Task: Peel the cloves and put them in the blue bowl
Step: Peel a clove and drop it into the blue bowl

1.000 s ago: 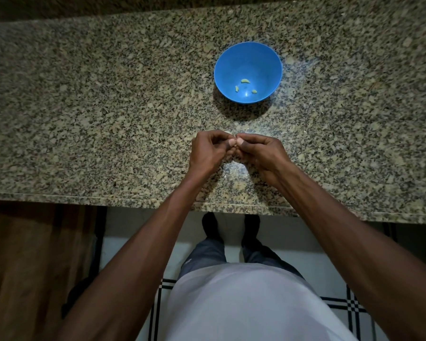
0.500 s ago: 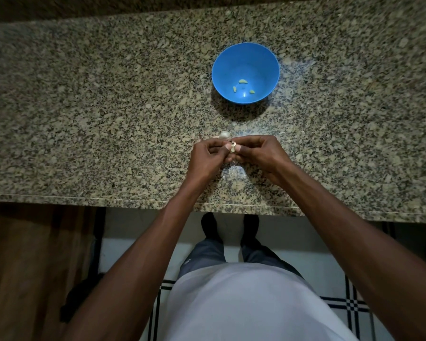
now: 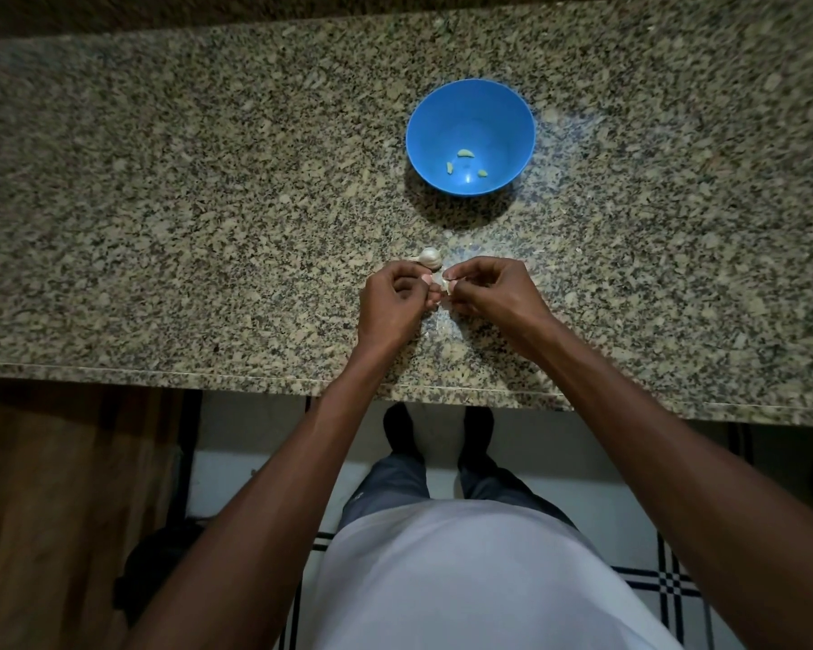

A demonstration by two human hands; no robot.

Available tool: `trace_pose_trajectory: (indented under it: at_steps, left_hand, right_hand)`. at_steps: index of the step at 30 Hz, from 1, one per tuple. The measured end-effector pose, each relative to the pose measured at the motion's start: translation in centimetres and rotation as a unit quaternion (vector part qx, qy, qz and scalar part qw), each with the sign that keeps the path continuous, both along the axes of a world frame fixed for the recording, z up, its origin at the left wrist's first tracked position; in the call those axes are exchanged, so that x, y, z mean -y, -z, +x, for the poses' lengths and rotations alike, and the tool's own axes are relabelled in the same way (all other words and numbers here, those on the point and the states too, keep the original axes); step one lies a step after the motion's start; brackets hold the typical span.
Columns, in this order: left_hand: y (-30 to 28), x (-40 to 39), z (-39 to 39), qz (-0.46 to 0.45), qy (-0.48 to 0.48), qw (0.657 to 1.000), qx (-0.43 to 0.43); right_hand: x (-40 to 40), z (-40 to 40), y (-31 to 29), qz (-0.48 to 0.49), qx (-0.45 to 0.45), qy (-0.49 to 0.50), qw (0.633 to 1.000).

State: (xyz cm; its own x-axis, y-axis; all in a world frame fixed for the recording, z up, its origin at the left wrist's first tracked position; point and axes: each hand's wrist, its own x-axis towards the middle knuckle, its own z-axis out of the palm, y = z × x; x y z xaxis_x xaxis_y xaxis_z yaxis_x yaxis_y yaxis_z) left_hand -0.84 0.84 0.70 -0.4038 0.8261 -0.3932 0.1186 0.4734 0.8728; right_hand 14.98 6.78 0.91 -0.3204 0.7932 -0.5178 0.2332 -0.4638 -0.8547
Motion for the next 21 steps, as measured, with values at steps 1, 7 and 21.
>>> trace_pose_trajectory:
  at_steps: [1,7,21]
  left_hand:
    - [0.1,0.0,-0.1,0.001,0.011,1.0,-0.026]
    - [0.0,0.2,-0.1,0.02,0.018,0.998,-0.052]
    - [-0.4,-0.9,0.8,-0.011,0.017,0.999,0.04]
  right_hand:
    - [0.1,0.0,0.0,-0.004,-0.004,-0.003,1.0]
    - [0.3,0.2,0.0,0.026,0.019,-0.013,0.999]
    - [0.1,0.4,0.0,0.015,-0.016,0.022,1.0]
